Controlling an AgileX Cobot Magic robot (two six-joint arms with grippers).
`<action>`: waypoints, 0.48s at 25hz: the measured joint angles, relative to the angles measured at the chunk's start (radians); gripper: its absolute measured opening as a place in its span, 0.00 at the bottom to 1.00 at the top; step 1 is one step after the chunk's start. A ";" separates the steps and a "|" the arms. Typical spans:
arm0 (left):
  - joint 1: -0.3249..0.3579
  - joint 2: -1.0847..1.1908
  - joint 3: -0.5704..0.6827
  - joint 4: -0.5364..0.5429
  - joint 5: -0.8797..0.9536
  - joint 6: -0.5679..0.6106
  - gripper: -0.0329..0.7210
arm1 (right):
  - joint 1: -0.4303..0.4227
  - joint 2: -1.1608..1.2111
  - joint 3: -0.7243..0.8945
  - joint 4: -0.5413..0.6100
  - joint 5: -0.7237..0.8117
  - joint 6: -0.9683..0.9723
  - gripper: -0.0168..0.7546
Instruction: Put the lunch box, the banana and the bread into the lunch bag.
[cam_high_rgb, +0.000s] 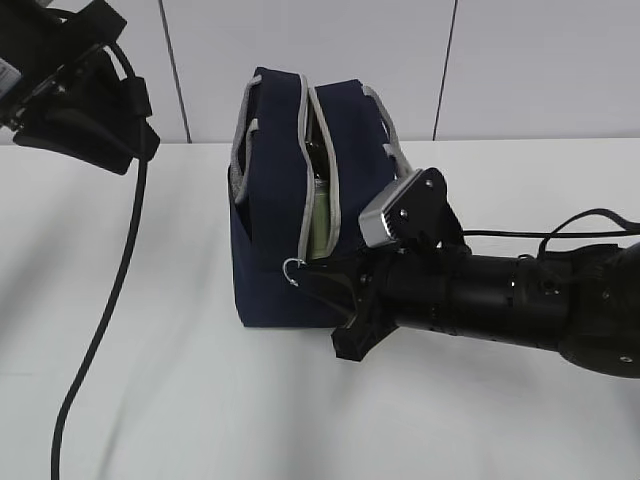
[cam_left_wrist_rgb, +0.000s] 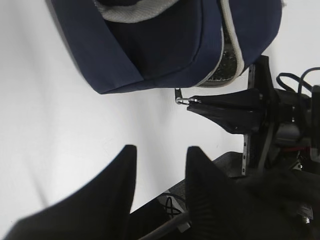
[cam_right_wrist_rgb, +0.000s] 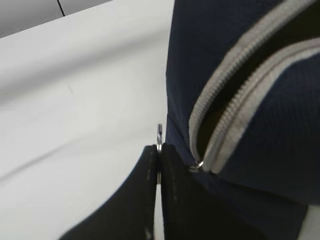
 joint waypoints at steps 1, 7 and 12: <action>0.000 0.000 0.000 0.000 0.000 0.000 0.38 | 0.000 -0.007 0.000 -0.004 0.003 0.002 0.00; 0.000 0.000 0.000 -0.001 0.000 0.000 0.38 | 0.000 -0.038 0.000 -0.004 0.029 0.020 0.00; 0.000 0.000 0.000 -0.001 0.000 0.000 0.38 | 0.000 -0.040 0.001 -0.016 0.034 0.051 0.00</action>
